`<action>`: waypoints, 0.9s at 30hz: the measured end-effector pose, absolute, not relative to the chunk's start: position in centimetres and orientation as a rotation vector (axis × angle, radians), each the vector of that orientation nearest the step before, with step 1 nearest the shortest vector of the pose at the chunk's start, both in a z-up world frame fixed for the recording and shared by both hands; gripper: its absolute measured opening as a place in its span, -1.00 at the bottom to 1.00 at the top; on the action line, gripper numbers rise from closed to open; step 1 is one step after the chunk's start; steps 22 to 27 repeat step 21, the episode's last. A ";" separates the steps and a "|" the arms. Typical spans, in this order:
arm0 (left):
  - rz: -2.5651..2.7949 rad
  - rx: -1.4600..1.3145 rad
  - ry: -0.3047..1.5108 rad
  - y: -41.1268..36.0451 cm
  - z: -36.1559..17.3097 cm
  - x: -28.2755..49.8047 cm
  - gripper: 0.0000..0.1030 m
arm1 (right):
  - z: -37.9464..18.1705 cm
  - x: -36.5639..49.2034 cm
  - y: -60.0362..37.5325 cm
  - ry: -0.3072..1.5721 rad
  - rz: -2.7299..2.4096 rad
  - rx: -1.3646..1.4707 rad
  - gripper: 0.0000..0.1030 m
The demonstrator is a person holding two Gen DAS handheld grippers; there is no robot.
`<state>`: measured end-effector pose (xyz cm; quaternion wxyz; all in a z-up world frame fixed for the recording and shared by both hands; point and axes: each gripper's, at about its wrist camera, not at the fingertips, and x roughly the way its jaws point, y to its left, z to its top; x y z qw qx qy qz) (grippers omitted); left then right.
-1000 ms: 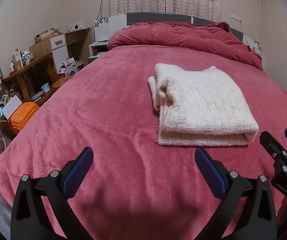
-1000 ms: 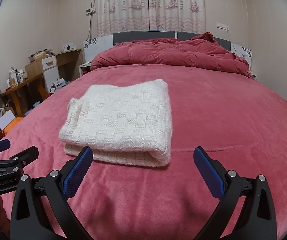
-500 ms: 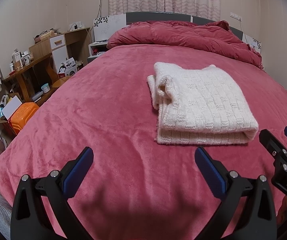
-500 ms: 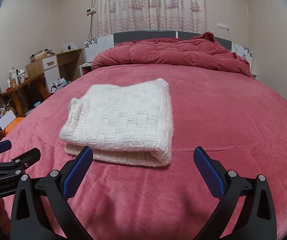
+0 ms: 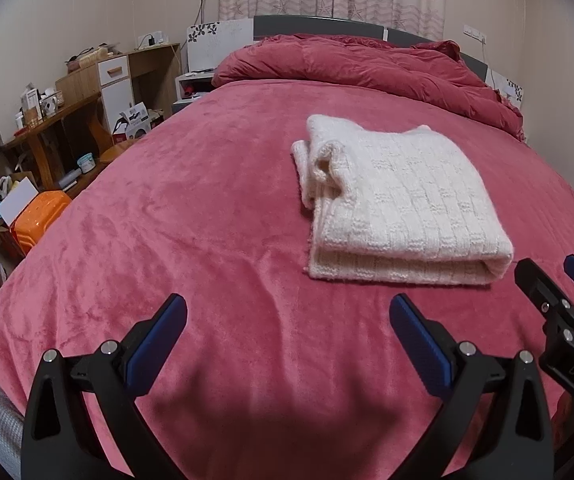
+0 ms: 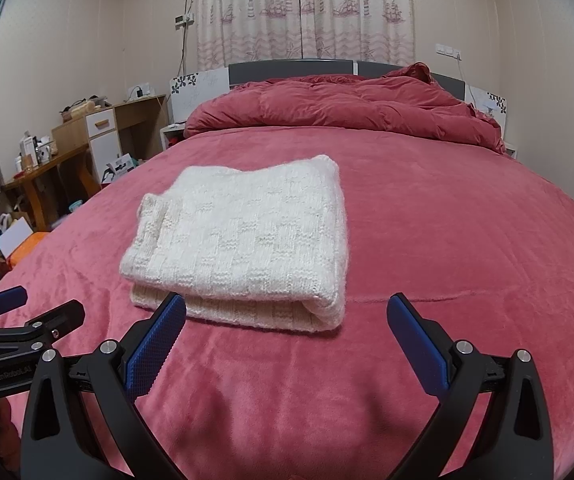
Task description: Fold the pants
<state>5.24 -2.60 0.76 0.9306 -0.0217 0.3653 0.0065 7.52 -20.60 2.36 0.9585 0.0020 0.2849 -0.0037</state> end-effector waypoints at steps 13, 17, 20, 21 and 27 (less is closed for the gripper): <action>0.019 -0.012 0.780 -3.0 -0.3 5.9 0.96 | 1.7 8.3 -21.2 0.608 -0.019 0.002 0.94; 0.033 -0.005 0.825 -2.8 -1.7 6.7 0.96 | 0.5 9.1 -21.2 0.670 -0.025 -0.004 0.94; 0.051 -0.010 0.846 -2.5 -2.7 7.3 0.96 | -0.8 9.8 -20.7 0.734 -0.022 -0.027 0.94; 0.059 -0.002 0.854 -2.4 -3.2 7.8 0.96 | -1.1 10.0 -20.5 0.744 -0.023 -0.034 0.94; 0.059 -0.002 0.854 -2.4 -3.2 7.8 0.96 | -1.1 10.0 -20.5 0.744 -0.023 -0.034 0.94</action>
